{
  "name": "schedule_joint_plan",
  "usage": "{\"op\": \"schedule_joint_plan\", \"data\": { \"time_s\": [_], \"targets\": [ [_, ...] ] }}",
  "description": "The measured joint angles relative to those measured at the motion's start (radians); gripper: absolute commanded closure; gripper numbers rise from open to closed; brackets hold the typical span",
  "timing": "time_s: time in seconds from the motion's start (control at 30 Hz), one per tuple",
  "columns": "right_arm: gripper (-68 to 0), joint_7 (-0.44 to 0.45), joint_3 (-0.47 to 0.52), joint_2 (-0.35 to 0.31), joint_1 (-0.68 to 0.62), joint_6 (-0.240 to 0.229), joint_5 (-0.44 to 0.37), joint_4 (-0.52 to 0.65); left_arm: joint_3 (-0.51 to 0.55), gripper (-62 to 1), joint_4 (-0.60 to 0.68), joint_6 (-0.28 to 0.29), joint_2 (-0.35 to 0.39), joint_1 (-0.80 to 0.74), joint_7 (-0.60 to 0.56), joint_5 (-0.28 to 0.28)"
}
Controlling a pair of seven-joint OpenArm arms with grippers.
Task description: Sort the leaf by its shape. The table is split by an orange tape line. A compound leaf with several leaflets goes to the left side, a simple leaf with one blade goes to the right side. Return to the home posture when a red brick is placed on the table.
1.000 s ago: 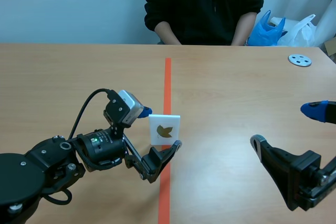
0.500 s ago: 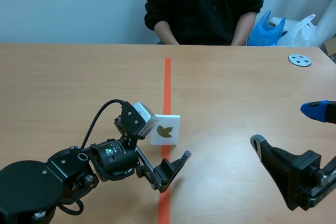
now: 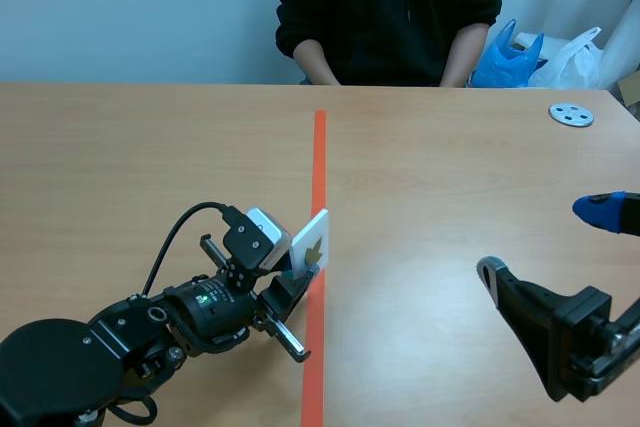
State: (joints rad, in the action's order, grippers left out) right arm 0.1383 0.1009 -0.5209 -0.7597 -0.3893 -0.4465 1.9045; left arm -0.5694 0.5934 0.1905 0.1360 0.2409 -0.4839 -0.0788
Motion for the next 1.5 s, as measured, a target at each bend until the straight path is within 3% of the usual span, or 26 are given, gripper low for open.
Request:
{"op": "schedule_joint_plan", "data": {
  "time_s": [0.07, 0.13, 0.4, 0.6, 0.67, 0.9, 1.13, 1.33, 1.5],
  "targets": [
    [-67.9, 0.000, 0.000, 0.000, 0.000, 0.000, -0.006, 0.000, 0.000, -10.5, -0.007, 0.000, 0.000, 0.000, -0.008, 0.000],
    [-67.9, 0.000, 0.000, 0.000, 0.000, 0.000, -0.007, 0.000, 0.000, -5.2, -0.008, 0.000, 0.000, 0.000, -0.008, 0.001],
    [-67.9, 0.000, 0.000, 0.000, 0.000, 0.000, -0.007, 0.000, 0.000, -4.7, -0.002, 0.004, 0.000, -0.001, -0.059, 0.009],
    [-67.9, 0.000, 0.000, 0.000, 0.000, 0.000, -0.007, 0.000, 0.009, -4.6, 0.118, 0.018, 0.011, -0.019, 0.003, 0.180],
    [-67.9, 0.000, 0.000, 0.000, 0.000, 0.000, -0.007, 0.000, 0.044, -4.6, 0.169, -0.011, 0.008, -0.020, 0.039, 0.240],
    [-67.9, 0.000, 0.000, 0.000, 0.000, 0.000, -0.007, 0.000, 0.244, -4.6, 0.276, -0.092, 0.015, -0.011, 0.150, 0.330],
    [-67.9, 0.000, 0.000, 0.000, 0.000, 0.000, -0.007, 0.000, 0.378, -4.6, 0.270, -0.154, 0.089, -0.008, 0.214, 0.334],
    [-67.9, 0.000, 0.000, 0.000, 0.000, 0.000, -0.007, 0.000, 0.430, -4.6, 0.216, -0.154, 0.183, -0.008, 0.221, 0.354],
    [-67.9, 0.000, 0.000, 0.000, 0.000, 0.000, -0.007, 0.000, 0.449, -4.6, 0.117, -0.156, 0.211, -0.002, 0.218, 0.370]
  ]
}}
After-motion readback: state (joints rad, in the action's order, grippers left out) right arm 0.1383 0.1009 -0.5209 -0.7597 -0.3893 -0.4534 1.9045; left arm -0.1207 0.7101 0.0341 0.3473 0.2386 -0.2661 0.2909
